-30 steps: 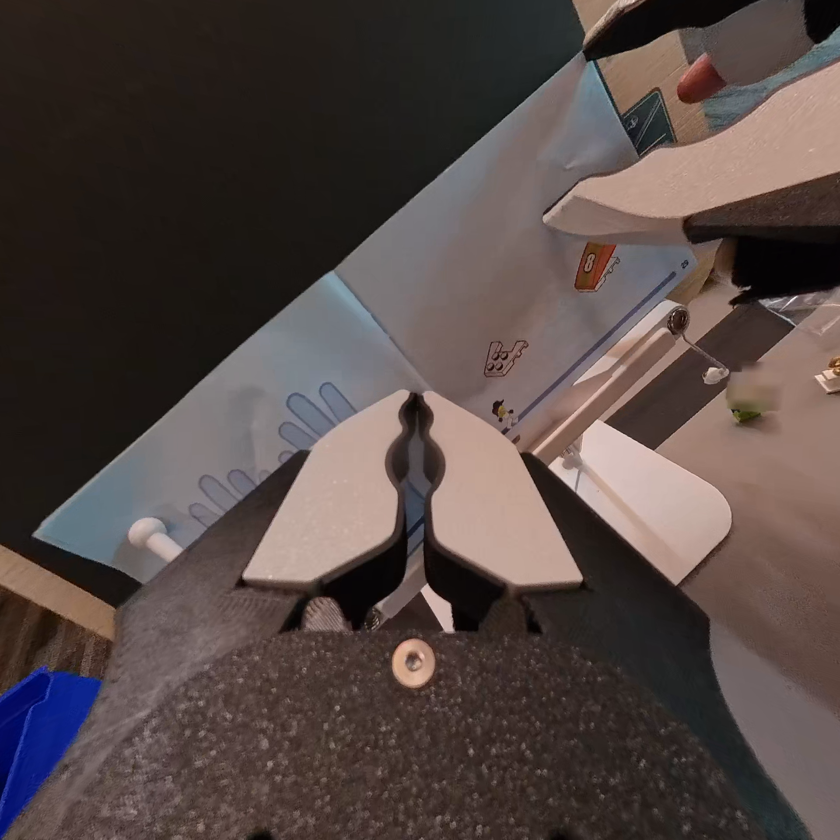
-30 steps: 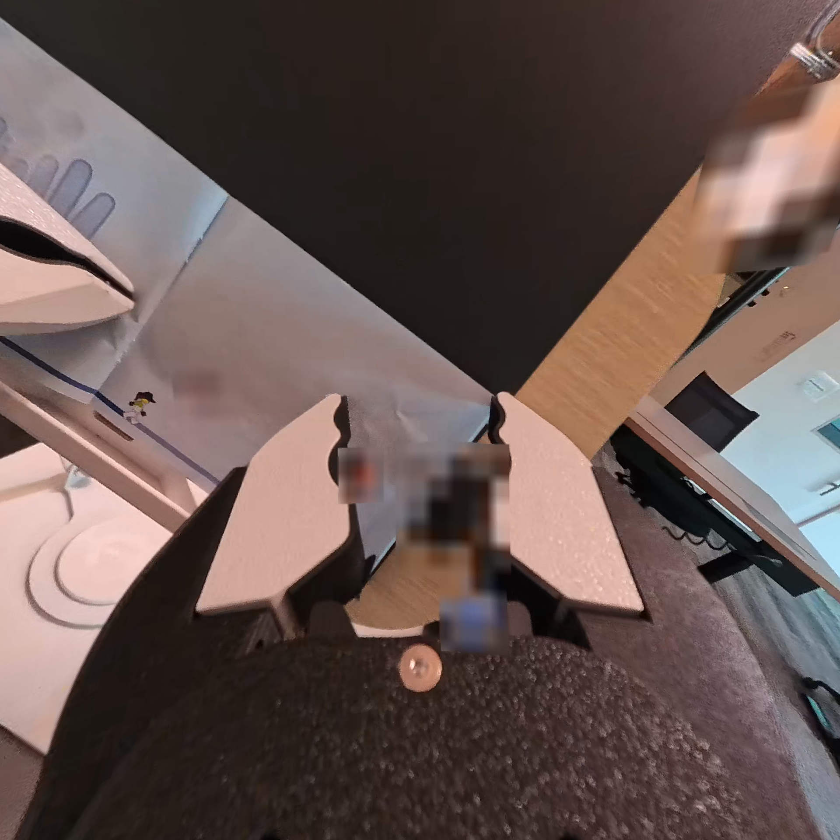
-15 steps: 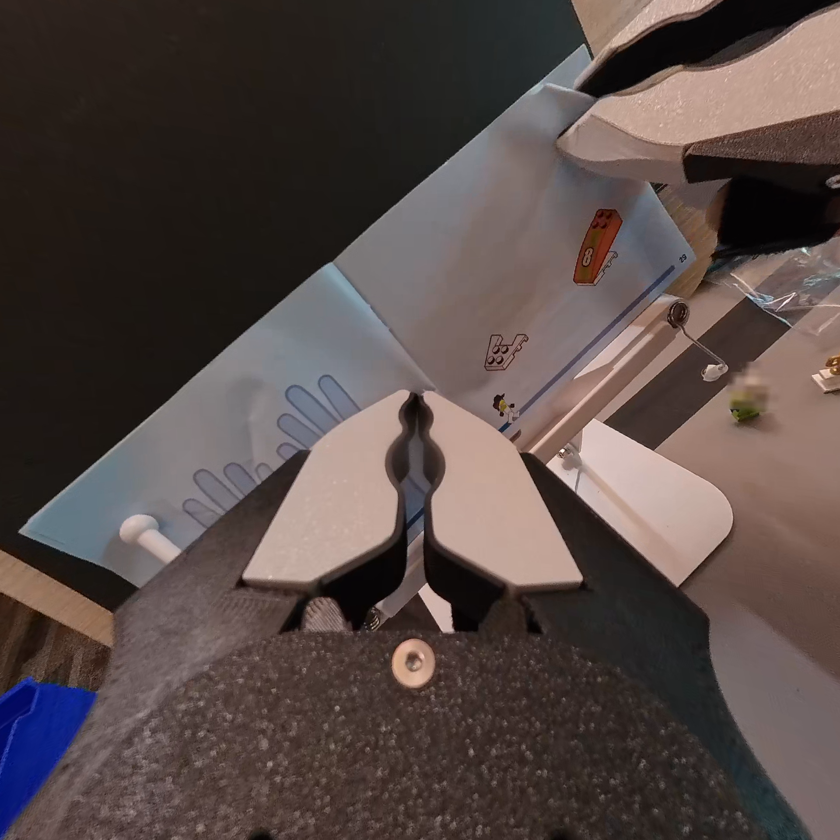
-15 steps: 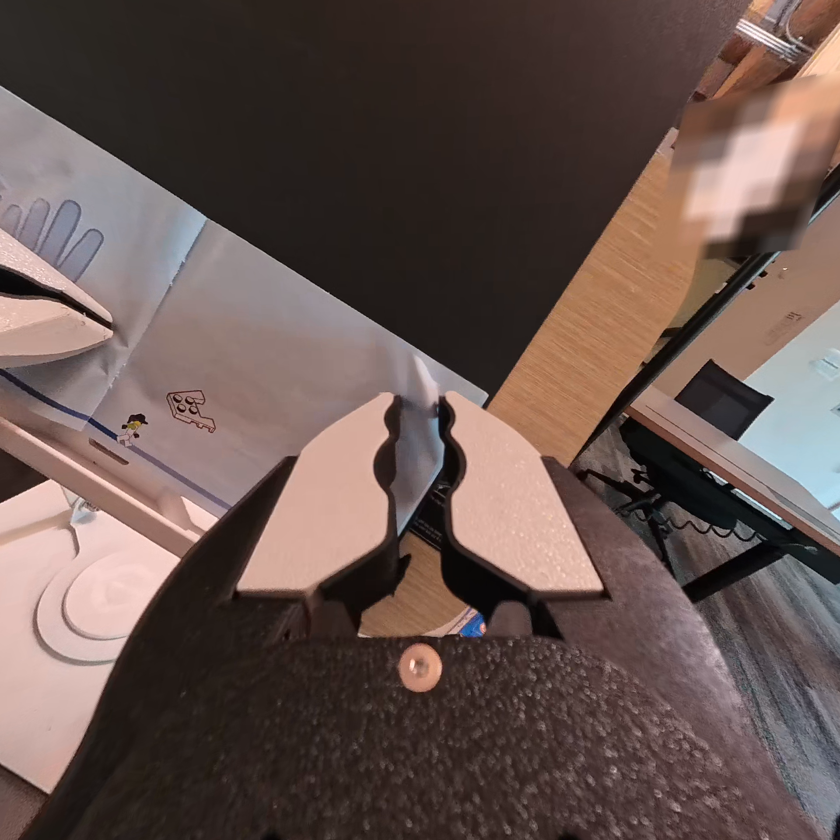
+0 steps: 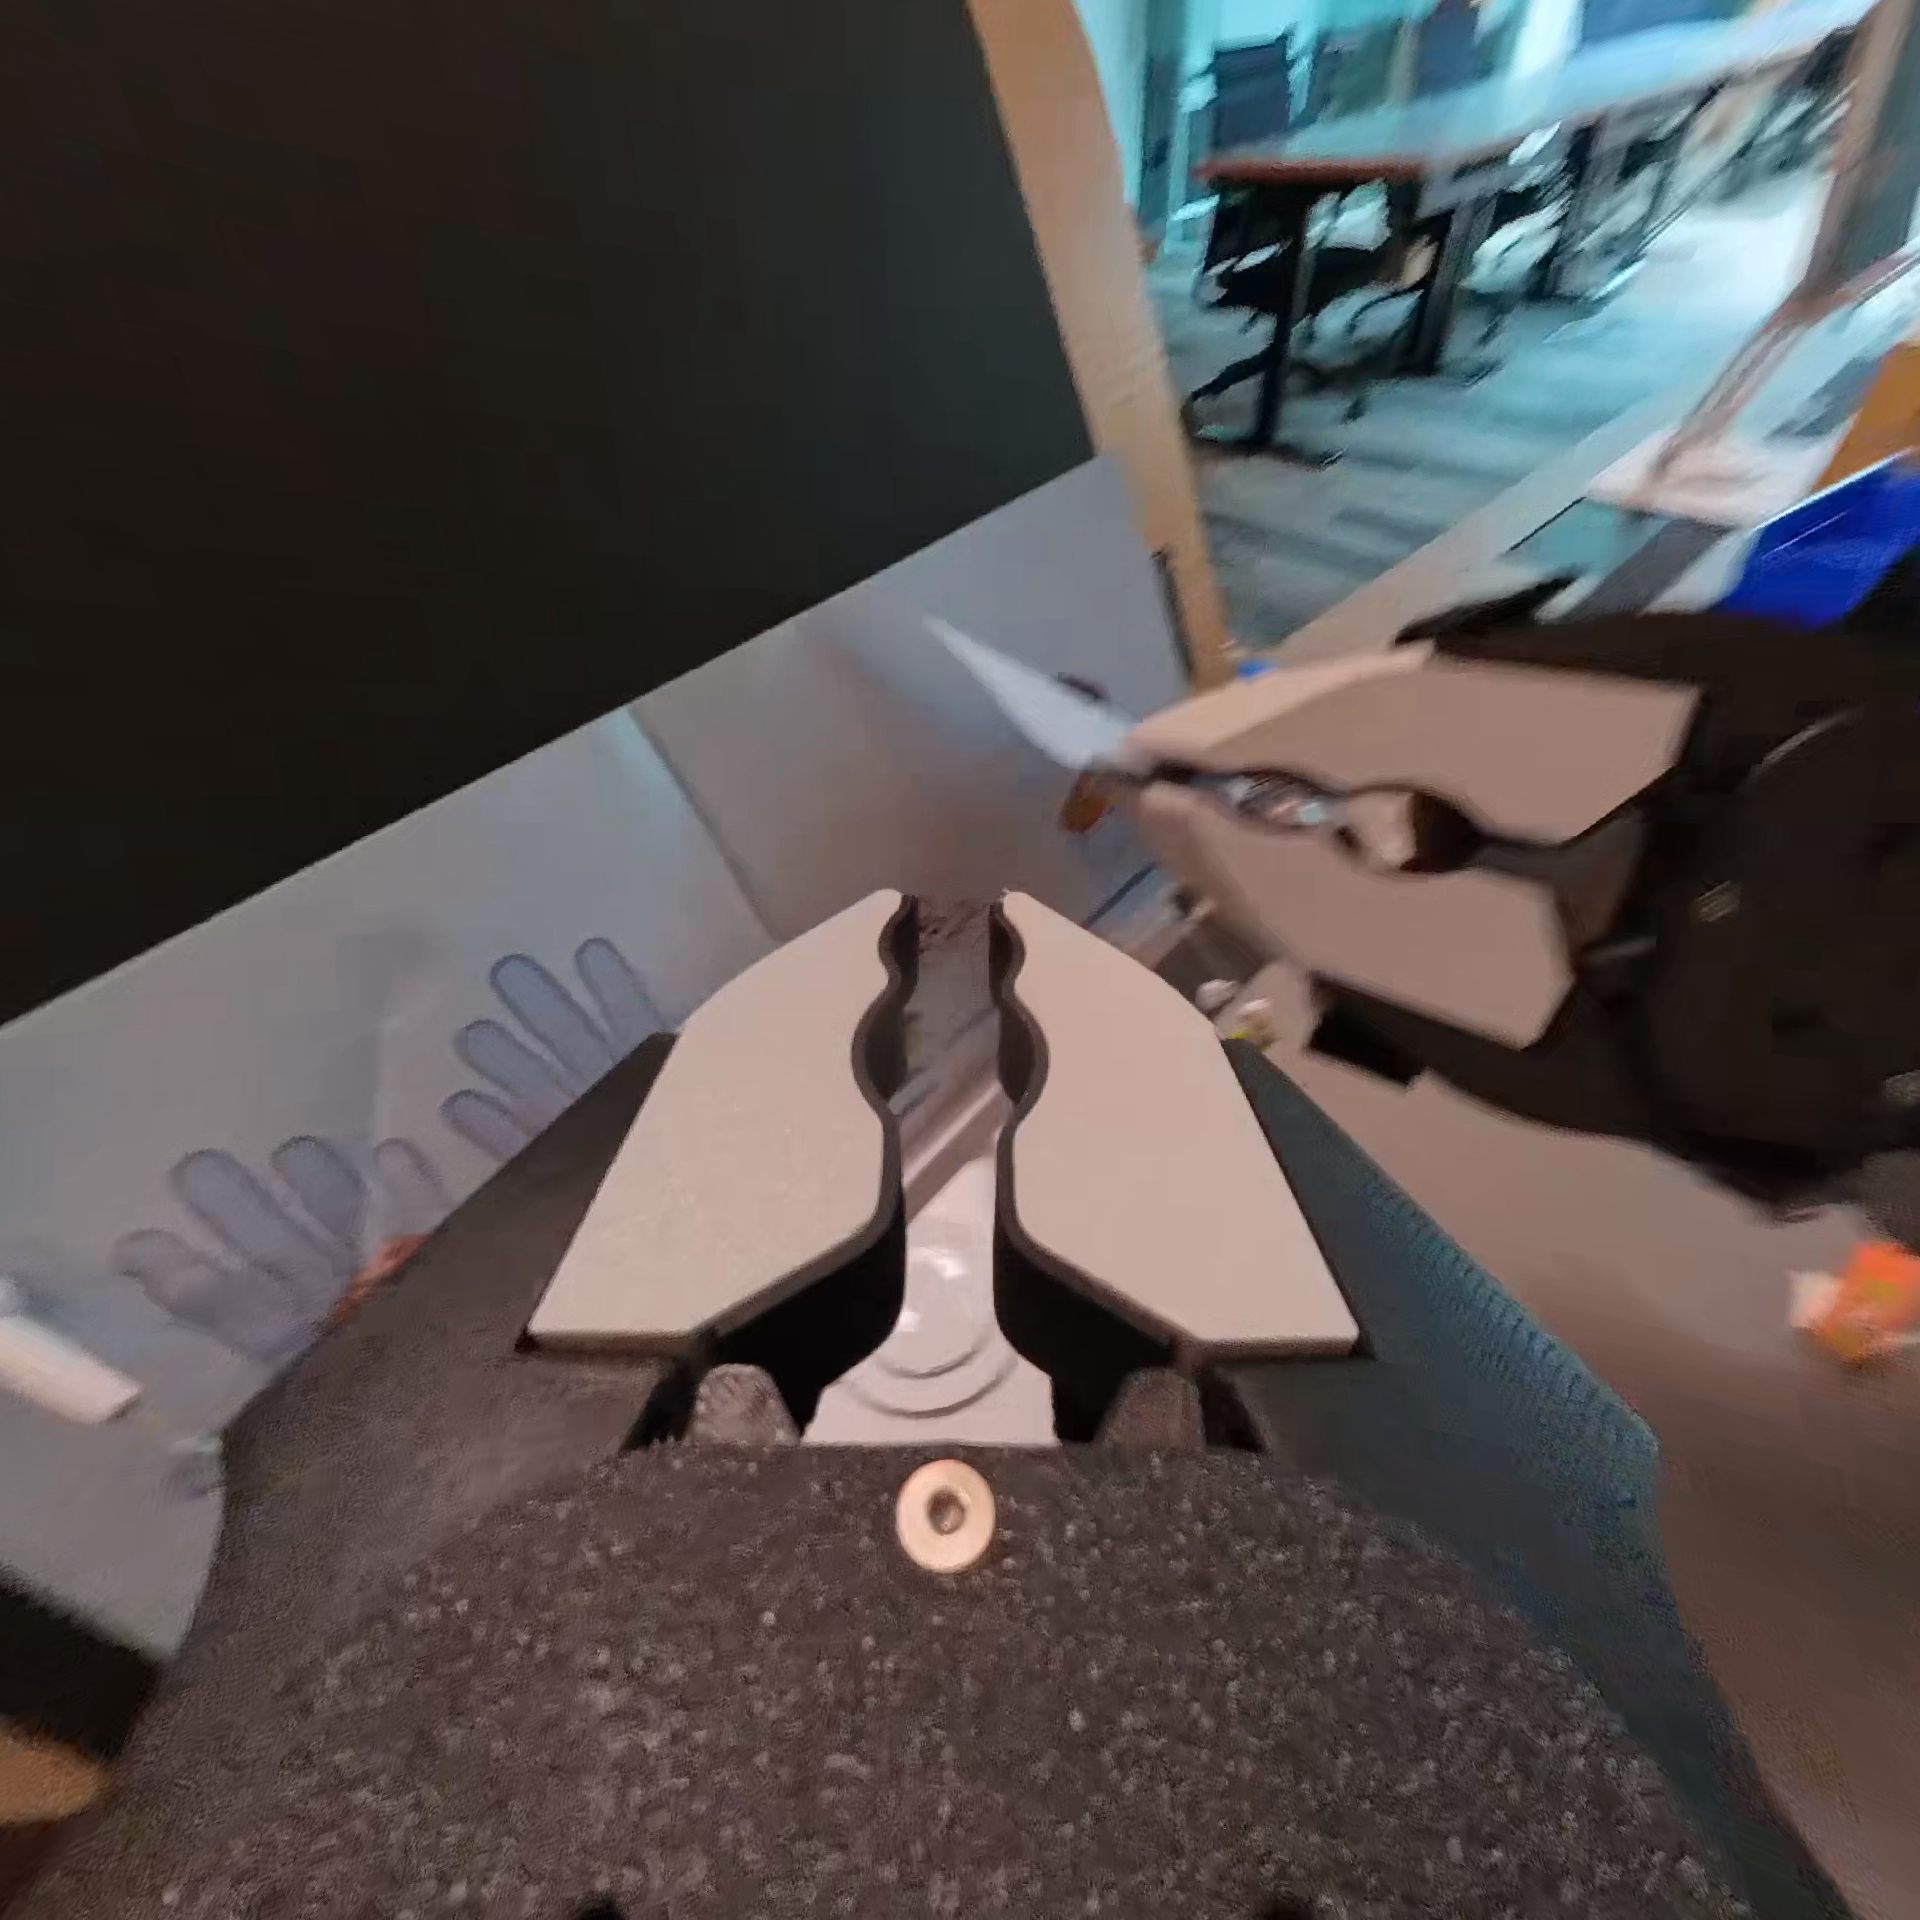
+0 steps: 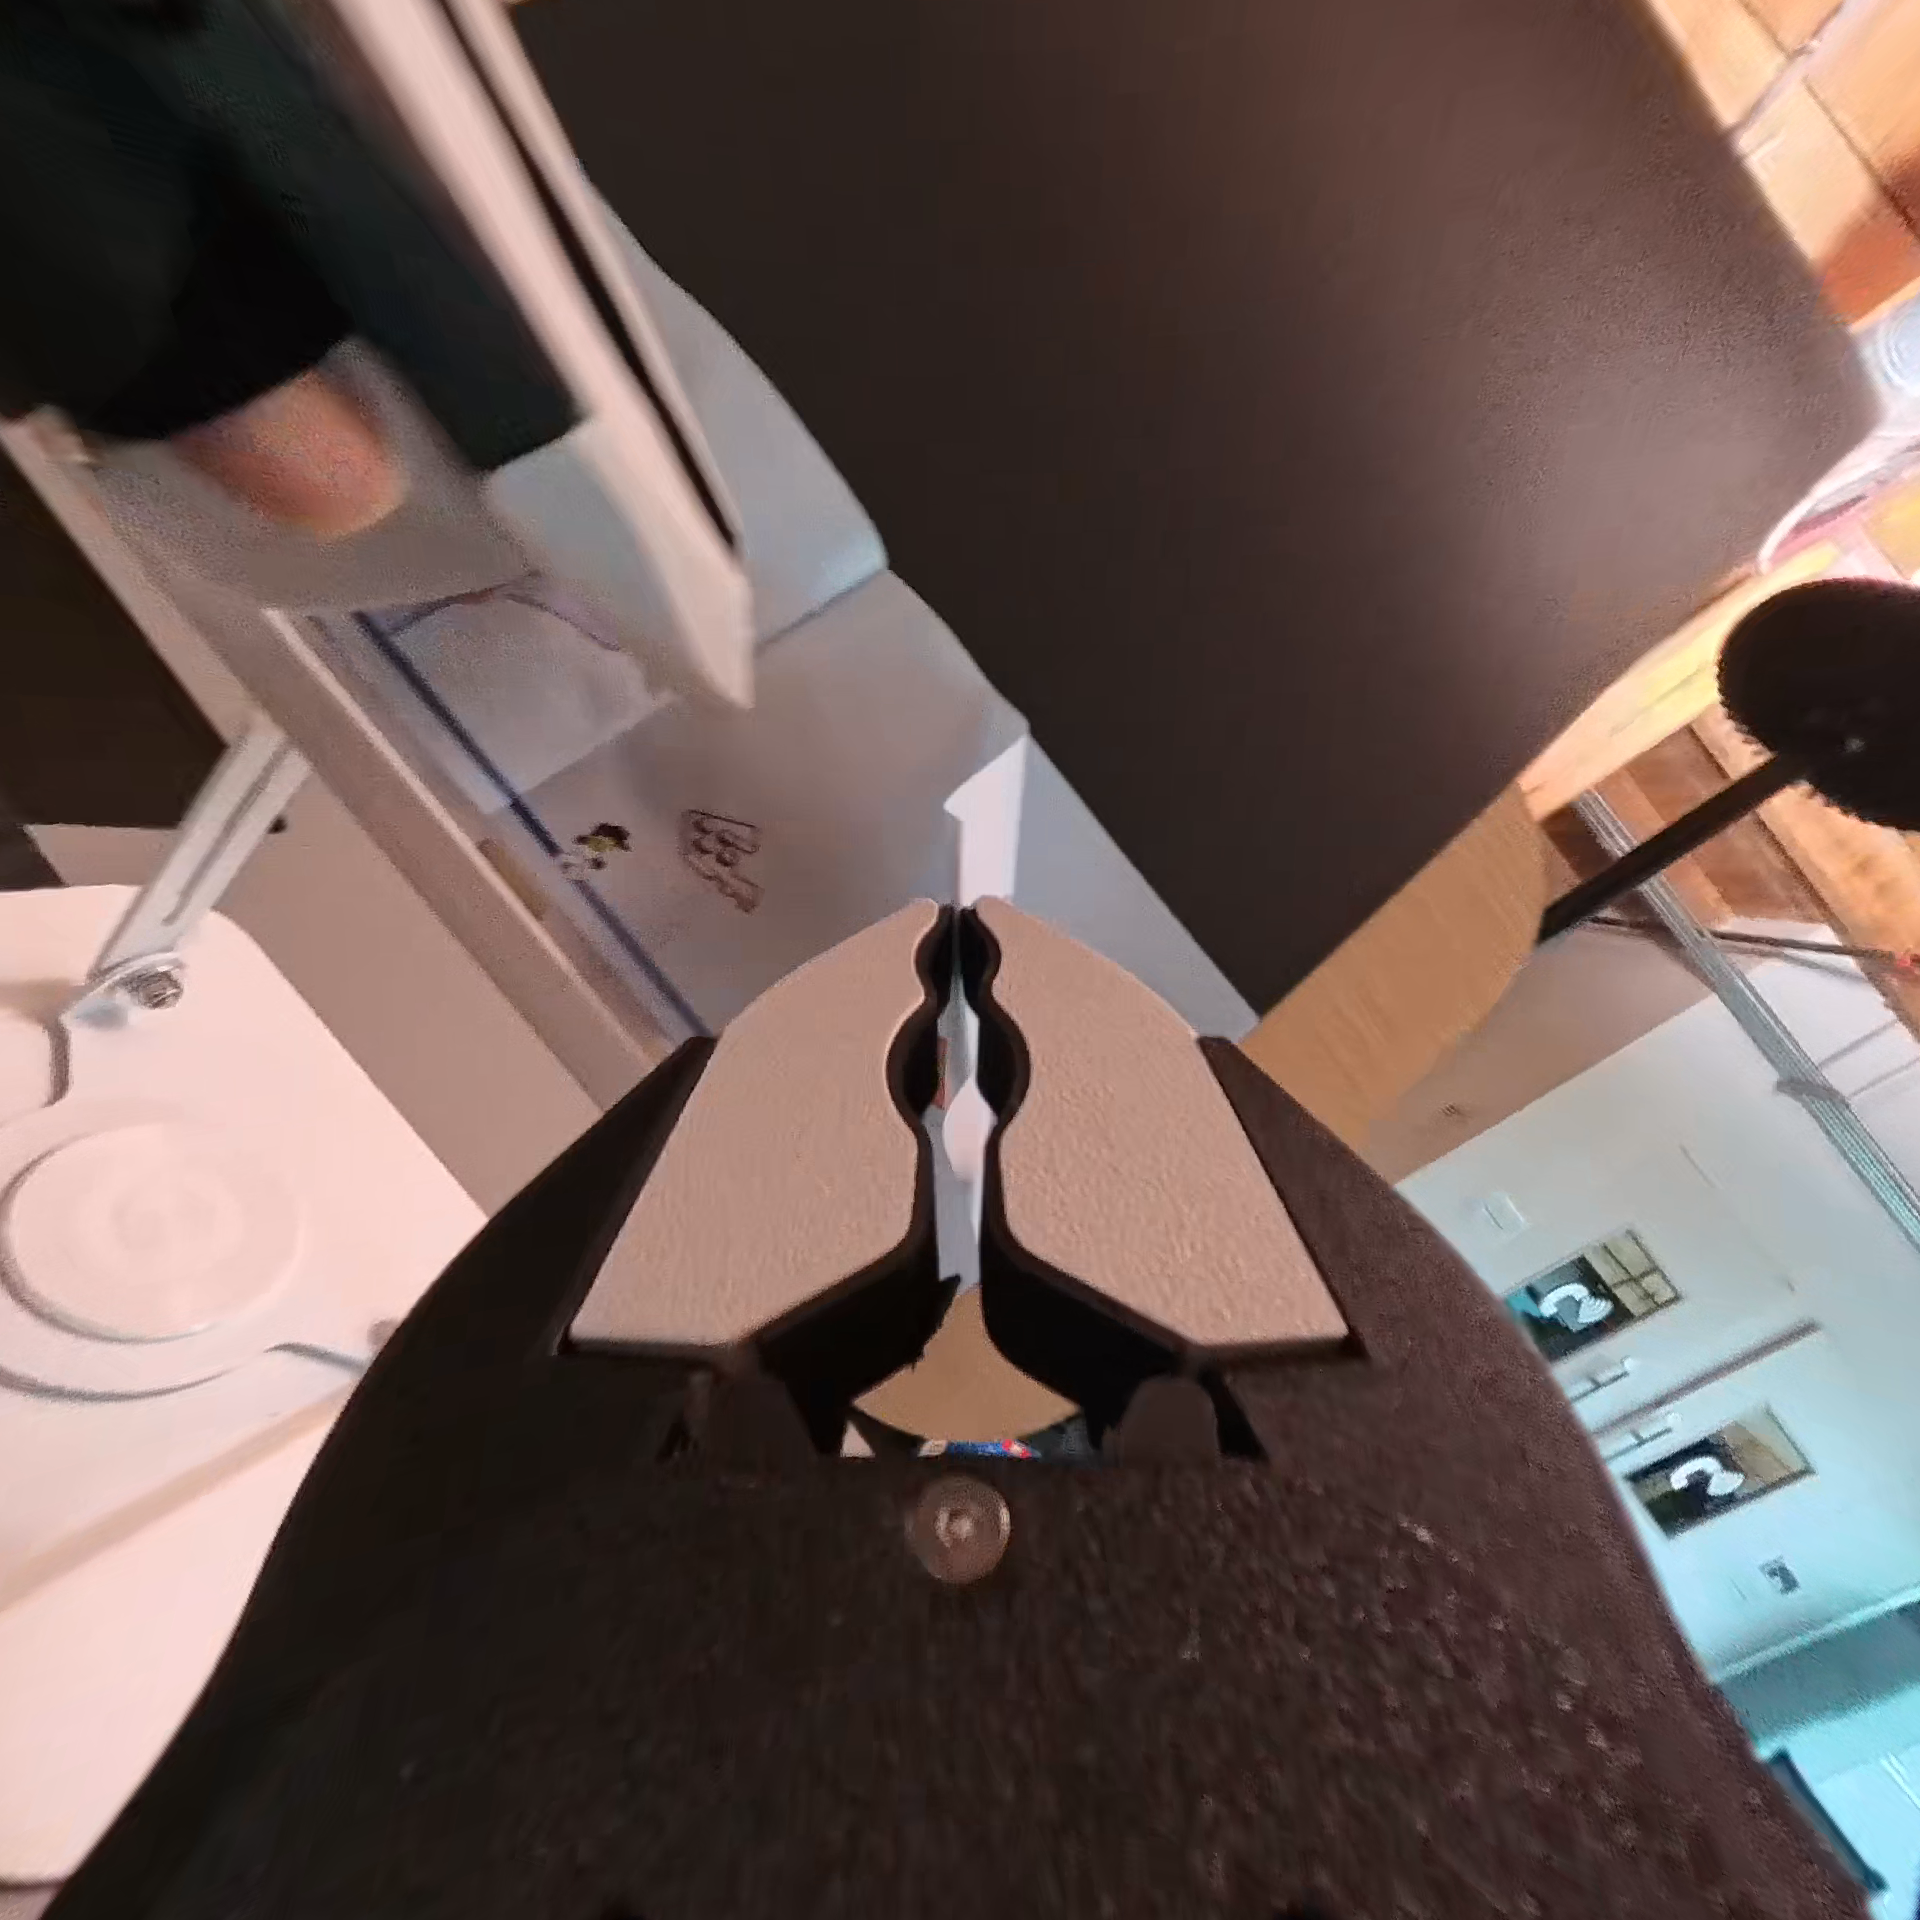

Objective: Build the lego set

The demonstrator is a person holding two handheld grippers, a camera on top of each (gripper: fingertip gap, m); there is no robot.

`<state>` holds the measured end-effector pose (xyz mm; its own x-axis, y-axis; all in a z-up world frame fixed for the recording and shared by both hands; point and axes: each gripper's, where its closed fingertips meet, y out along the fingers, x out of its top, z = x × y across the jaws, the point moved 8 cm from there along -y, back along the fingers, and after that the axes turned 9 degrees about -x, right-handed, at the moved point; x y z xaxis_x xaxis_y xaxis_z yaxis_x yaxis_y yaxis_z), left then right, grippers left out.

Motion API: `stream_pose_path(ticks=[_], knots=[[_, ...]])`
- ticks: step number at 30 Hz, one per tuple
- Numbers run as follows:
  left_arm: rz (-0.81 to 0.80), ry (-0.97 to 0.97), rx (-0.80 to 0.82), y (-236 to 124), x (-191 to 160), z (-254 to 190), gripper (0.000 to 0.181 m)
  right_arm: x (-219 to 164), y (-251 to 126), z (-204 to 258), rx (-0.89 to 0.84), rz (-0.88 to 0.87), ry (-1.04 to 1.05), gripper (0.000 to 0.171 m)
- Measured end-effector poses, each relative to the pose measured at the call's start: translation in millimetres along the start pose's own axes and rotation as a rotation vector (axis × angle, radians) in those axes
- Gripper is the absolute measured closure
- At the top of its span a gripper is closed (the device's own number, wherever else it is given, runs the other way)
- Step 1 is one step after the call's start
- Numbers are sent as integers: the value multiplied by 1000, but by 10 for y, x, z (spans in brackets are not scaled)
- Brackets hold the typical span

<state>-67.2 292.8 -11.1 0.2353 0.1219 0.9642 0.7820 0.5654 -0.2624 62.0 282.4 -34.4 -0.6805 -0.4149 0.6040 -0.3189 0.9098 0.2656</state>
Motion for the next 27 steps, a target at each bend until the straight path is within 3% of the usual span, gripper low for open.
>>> stream_pose_path(ticks=[3, 8, 11, 14, 17, 19, 23, 27], knots=[[-35, -190, -161, 27, 73, -28, 167, 88, -17, 89, 36, -30, -41, 170], [-20, -394, -234, 129, 72, 170, 166, 205, -38, 203, 123, -90, -131, 168], [-1, -467, -334, 168, 37, 214, 181, 238, -54, 253, 177, -123, -171, 164], [34, -426, -309, 122, 12, 280, 181, 313, -166, 188, 274, -170, -32, 152], [92, -364, -317, -11, 42, 311, 181, 328, -241, -101, 415, -167, 359, 141], [165, -288, -295, -115, 71, 346, 181, 234, -169, -283, 461, -105, 465, 141], [289, -157, -223, -292, 170, 442, 181, 122, 58, -225, 522, 48, 206, 150], [353, -97, -173, -382, 271, 528, 181, 325, 272, 51, 565, 65, 53, 152]])
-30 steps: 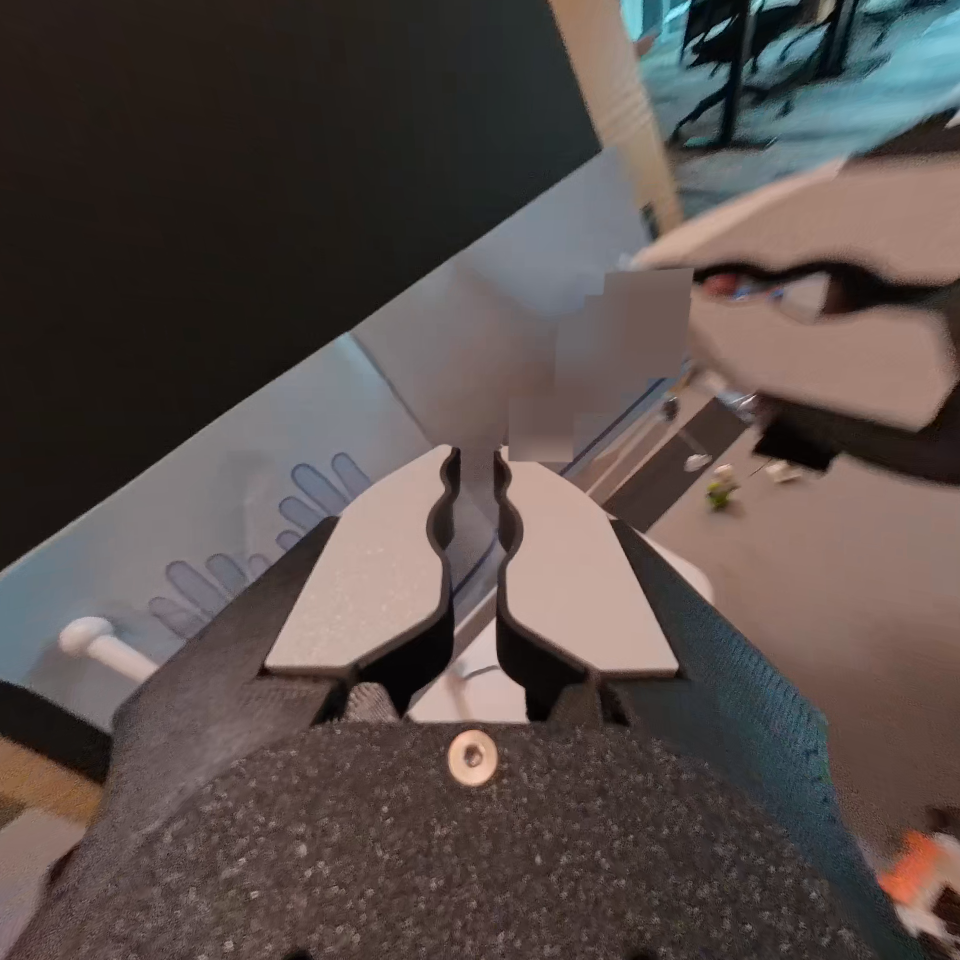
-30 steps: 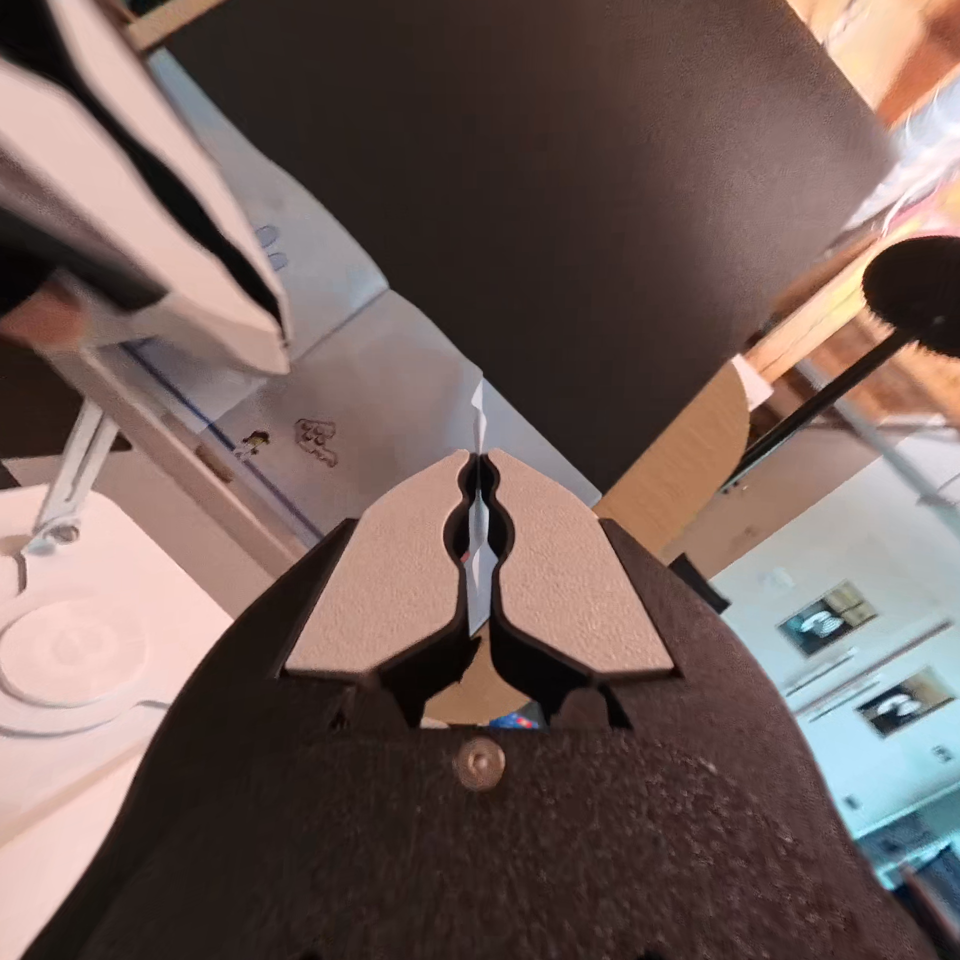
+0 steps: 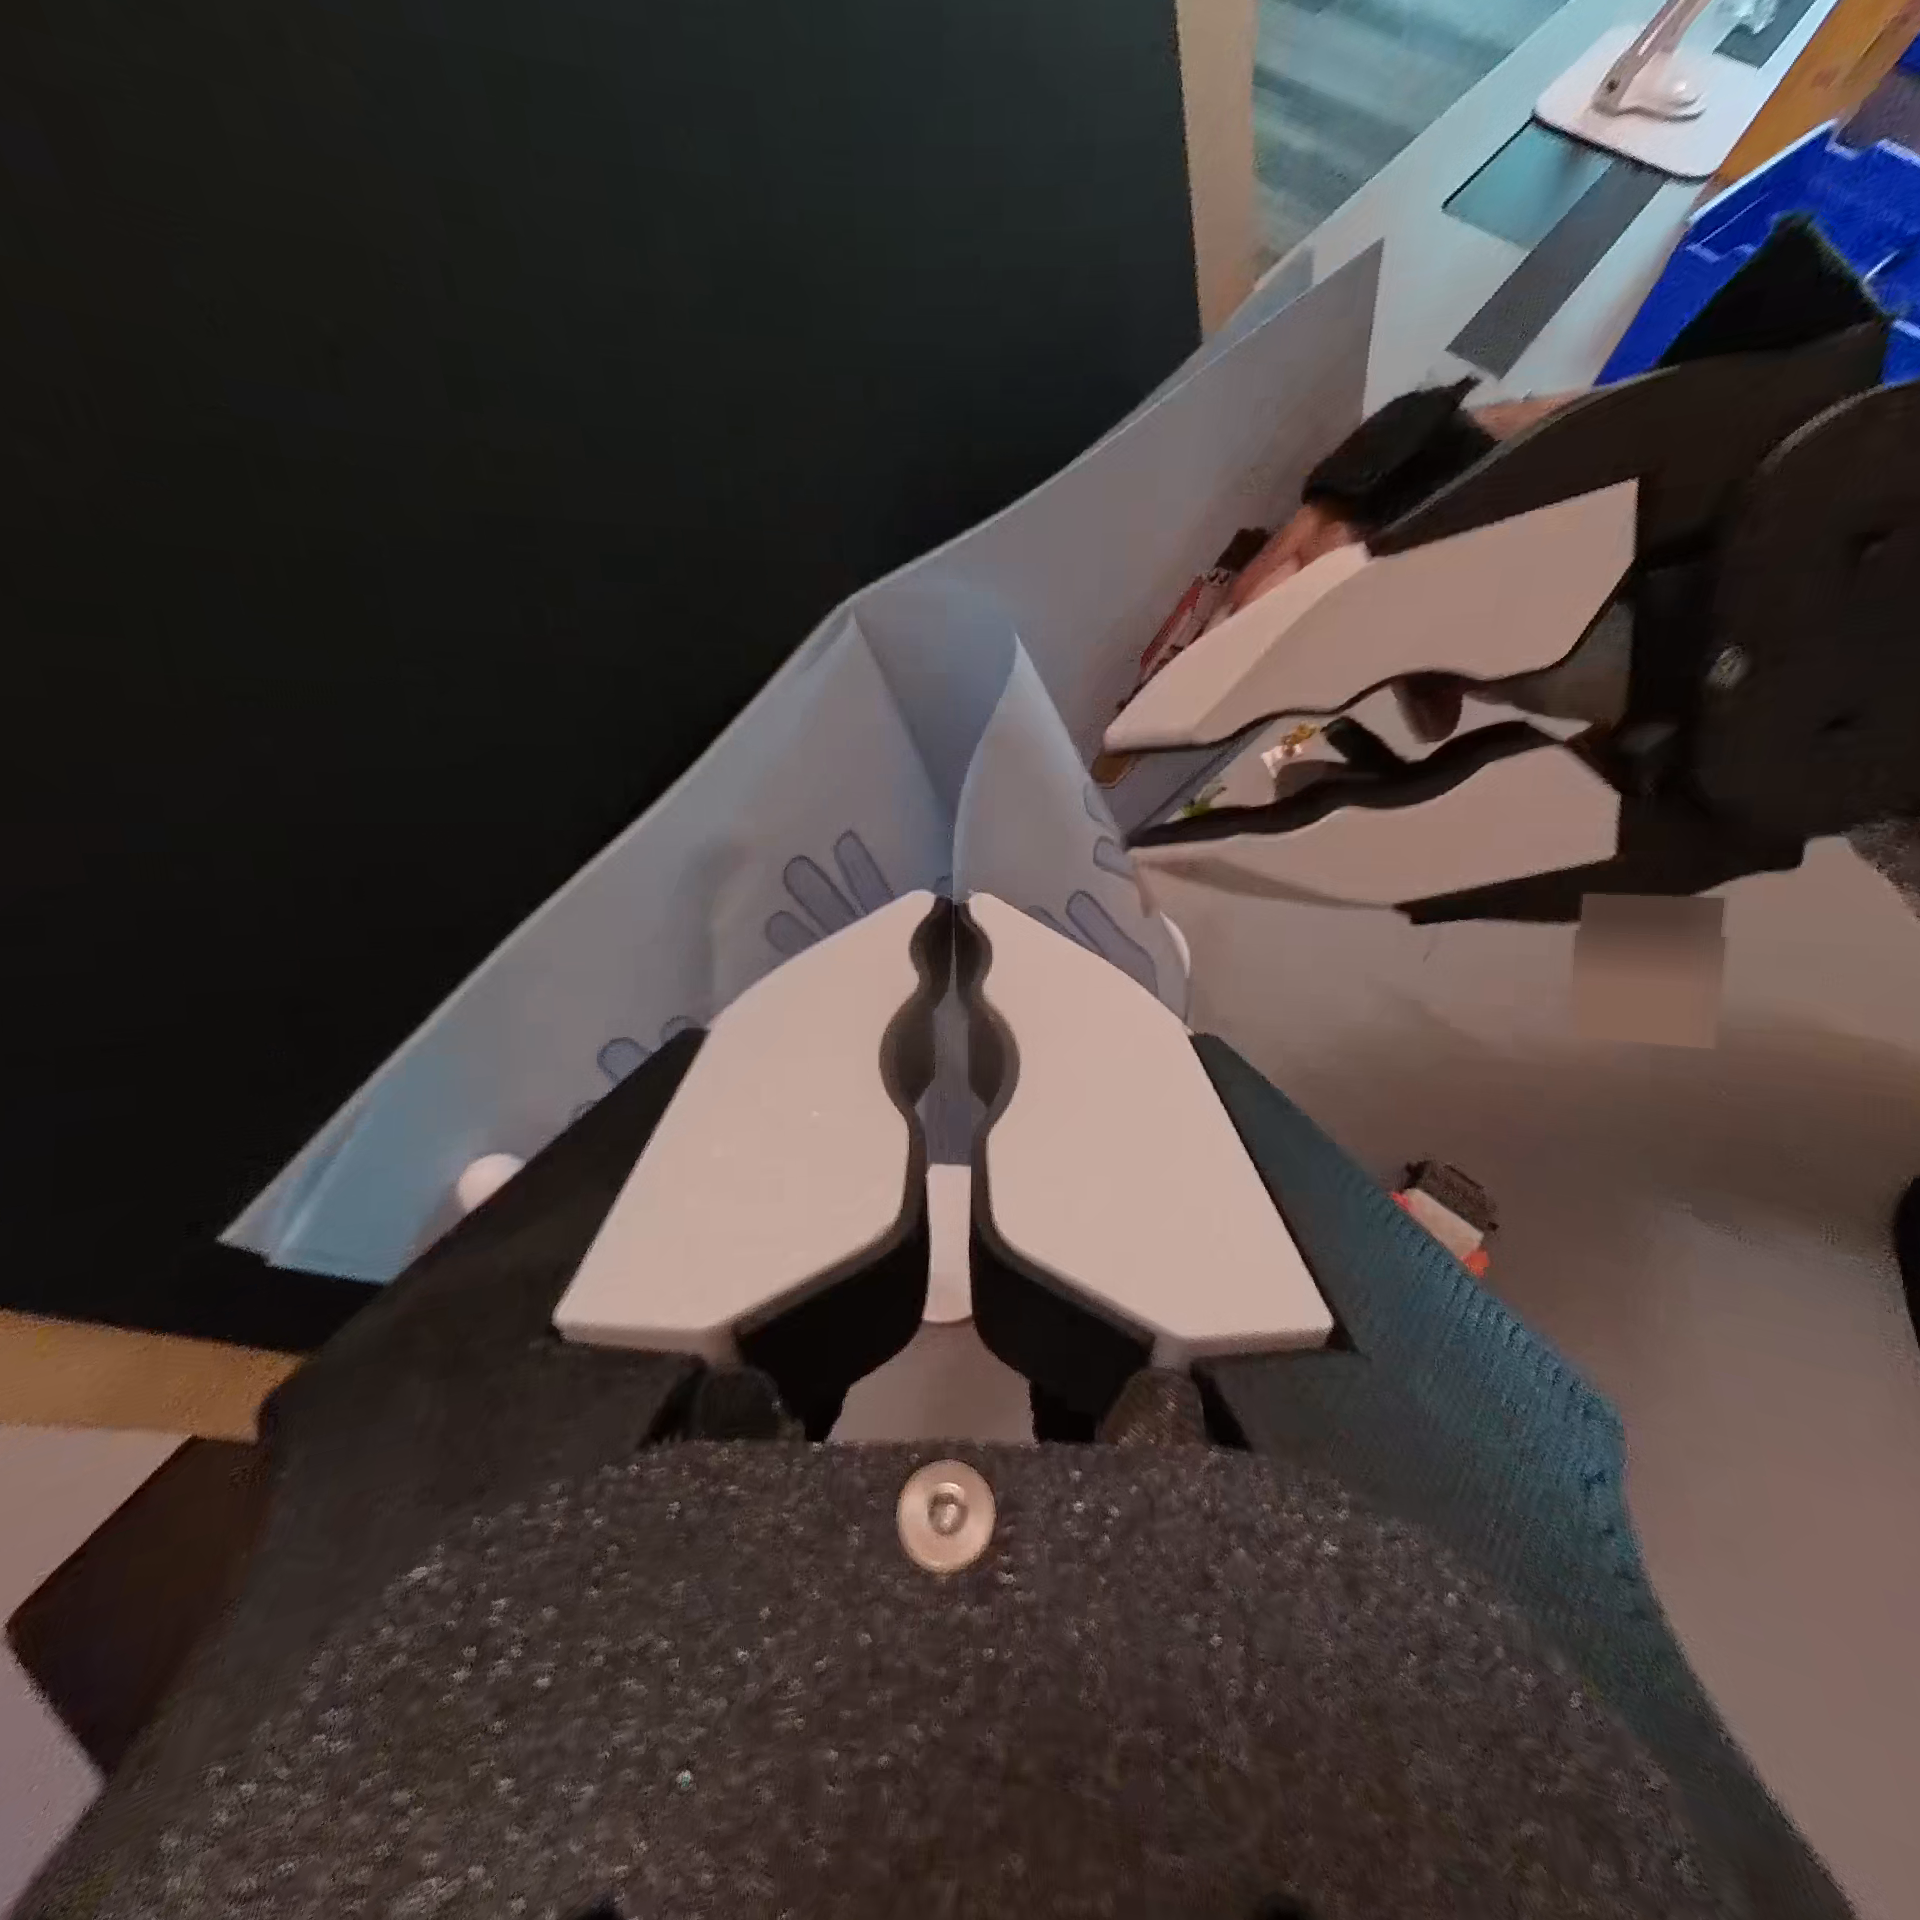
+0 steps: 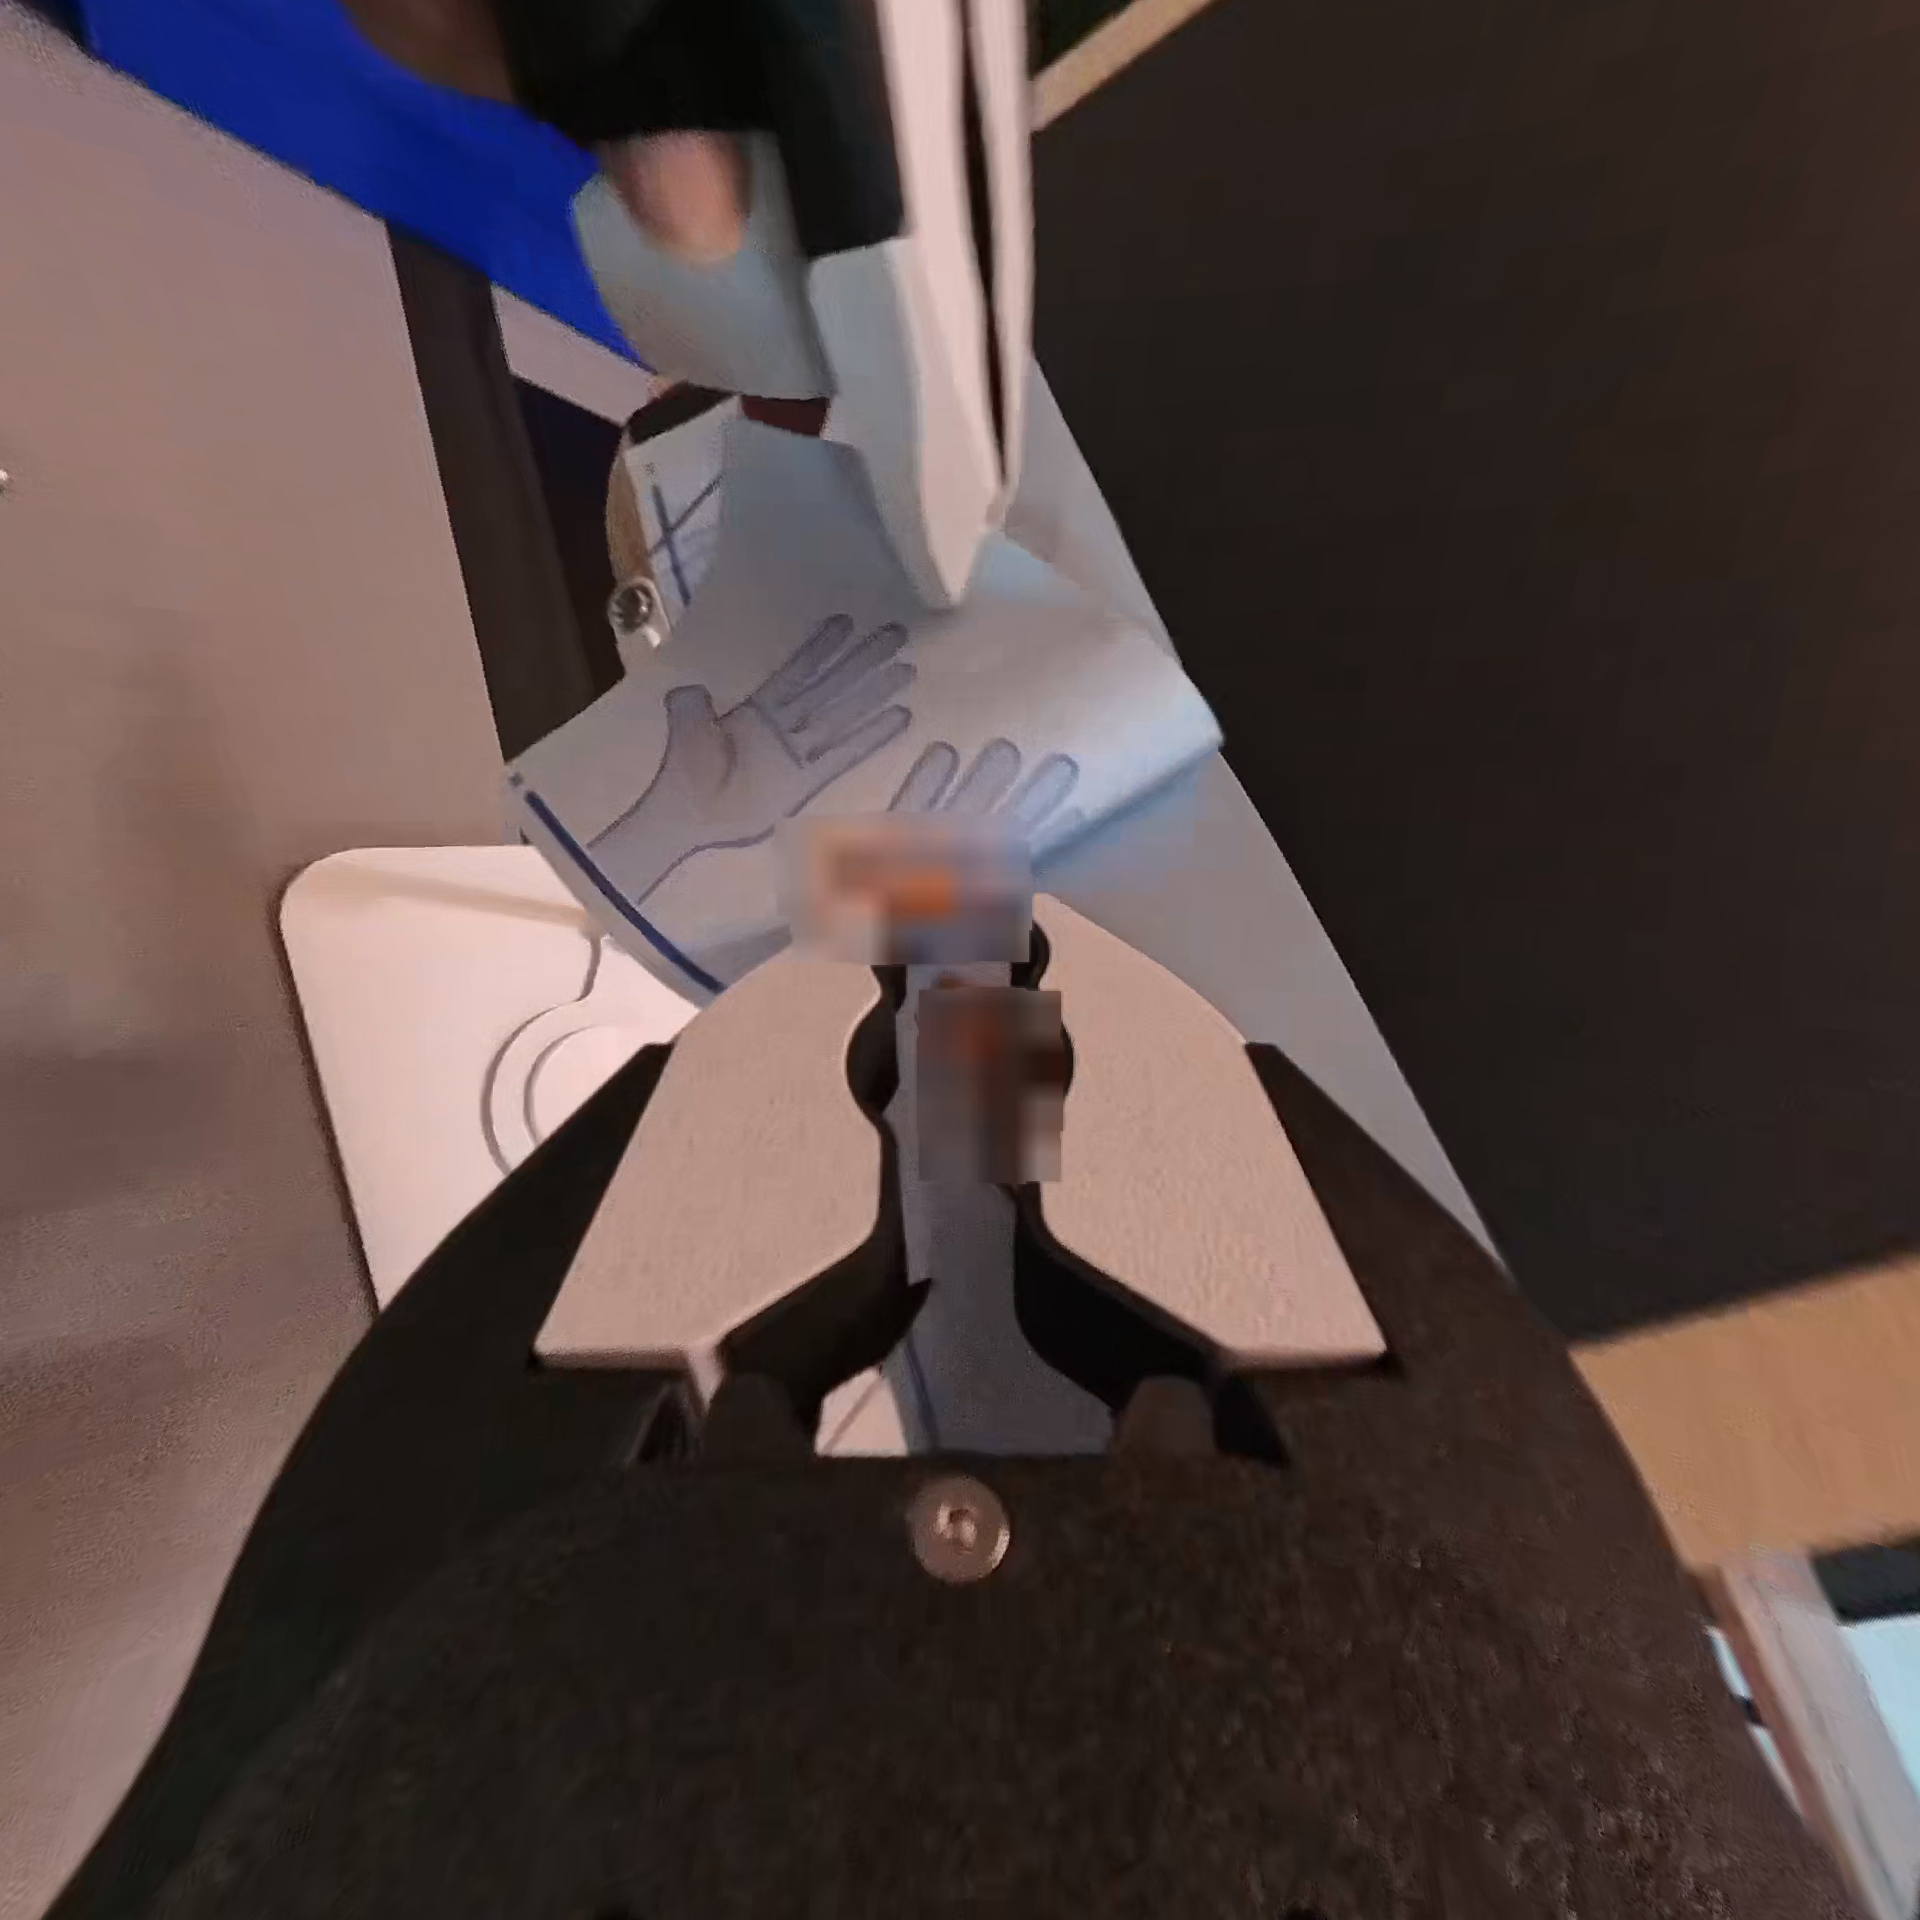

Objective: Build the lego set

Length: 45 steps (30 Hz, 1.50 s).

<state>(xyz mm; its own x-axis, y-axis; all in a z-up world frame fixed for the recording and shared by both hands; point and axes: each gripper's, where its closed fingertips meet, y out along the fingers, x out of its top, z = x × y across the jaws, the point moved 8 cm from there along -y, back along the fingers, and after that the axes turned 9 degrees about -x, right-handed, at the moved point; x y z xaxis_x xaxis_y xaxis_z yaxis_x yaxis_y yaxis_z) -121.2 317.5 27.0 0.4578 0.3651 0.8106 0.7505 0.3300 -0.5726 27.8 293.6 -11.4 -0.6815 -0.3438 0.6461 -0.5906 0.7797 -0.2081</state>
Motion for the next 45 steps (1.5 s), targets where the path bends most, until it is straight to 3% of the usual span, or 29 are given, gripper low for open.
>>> stream_pose_path(ticks=[4, 7, 10, 13, 18, 25, 32, 36, 42, 45], knots=[[-6, 22, 67, -151, 37, 59, 176, 98, 281, 53, -66, 83, -38, 150], [-121, 35, 132, -394, 20, 64, 174, 72, 373, 74, -131, 131, -17, 149], [-182, 41, 247, -631, -150, 101, 174, 57, 396, 95, -171, 136, -18, 149], [-144, 11, 321, -656, -455, 187, 173, 42, 401, 103, -193, 124, -15, 148], [-149, -83, 248, -441, -766, 263, 170, 71, 409, 117, -232, 64, -4, 139], [-250, -217, 129, -263, -736, 326, 172, 178, 460, 144, -225, 30, -86, 139], [-425, -326, -77, -393, -730, 374, 168, 184, 498, 251, -150, -1, -138, 141], [-401, -342, -67, -322, -721, 417, 164, 174, 494, 247, -149, -2, -137, 141], [-389, -287, 44, -230, -649, 414, 177, 169, 504, 233, -148, 9, -141, 141], [-468, -287, 96, -265, -764, 395, 177, 171, 530, 227, -148, 43, -131, 141]])
